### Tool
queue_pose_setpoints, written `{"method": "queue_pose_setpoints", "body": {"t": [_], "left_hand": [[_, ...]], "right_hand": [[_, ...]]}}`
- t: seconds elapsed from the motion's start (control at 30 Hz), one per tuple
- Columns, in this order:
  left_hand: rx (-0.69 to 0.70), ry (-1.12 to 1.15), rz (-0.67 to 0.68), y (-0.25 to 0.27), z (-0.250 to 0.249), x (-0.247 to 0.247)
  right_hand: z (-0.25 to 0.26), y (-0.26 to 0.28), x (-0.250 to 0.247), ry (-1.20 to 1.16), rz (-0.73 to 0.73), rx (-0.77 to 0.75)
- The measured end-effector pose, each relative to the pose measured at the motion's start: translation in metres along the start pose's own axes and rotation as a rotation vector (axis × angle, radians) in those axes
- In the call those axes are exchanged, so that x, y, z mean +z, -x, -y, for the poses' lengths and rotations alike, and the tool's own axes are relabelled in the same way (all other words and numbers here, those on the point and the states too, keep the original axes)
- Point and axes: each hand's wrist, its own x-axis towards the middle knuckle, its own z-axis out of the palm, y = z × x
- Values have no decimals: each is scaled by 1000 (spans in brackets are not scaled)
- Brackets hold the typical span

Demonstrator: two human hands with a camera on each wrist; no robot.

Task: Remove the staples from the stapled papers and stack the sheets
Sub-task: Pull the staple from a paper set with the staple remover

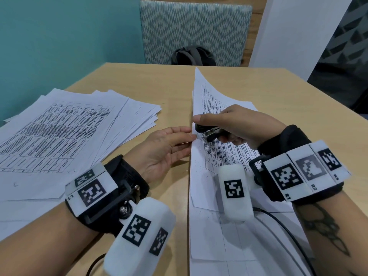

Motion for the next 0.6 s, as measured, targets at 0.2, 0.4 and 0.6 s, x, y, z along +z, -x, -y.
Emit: {"method": "queue_pose_setpoints", "body": {"t": [0.2,0.4,0.6], "left_hand": [[-33,24,2,0,4,-1],[-35,8,-7,-1,3,-2],[-32,-9,-14,0,3,-1]], "right_hand": [[-1,-1,-1,-45,23,37],[-2,-2,2,47,-17,26],[-2,-2,2,94,-46,10]]}}
